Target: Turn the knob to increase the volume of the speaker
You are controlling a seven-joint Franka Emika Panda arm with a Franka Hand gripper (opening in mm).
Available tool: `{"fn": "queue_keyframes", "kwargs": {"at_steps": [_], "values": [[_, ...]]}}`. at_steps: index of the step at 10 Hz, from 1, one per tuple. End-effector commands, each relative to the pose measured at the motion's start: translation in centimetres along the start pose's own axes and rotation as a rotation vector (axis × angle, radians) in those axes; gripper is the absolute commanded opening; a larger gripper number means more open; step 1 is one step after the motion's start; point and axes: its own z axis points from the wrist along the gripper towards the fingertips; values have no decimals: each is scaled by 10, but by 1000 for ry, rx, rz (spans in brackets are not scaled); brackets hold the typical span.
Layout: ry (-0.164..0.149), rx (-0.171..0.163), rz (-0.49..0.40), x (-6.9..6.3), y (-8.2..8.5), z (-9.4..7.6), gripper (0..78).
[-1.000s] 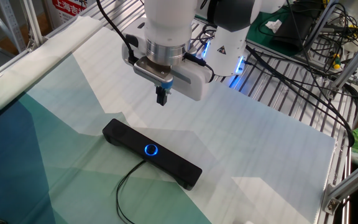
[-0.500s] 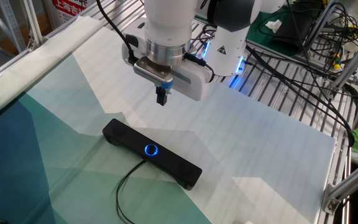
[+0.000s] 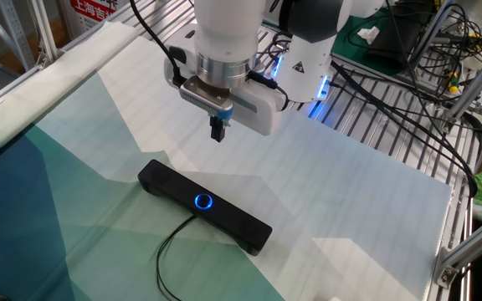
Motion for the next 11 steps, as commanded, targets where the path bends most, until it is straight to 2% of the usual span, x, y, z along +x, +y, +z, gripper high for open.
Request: {"fn": "queue_keyframes", "kwargs": {"at_steps": [1,2,11], "values": [[118,-120,133,0,0,0,0],[115,-75,126,0,0,0,0],[118,-75,131,-5,1,10,0]]}}
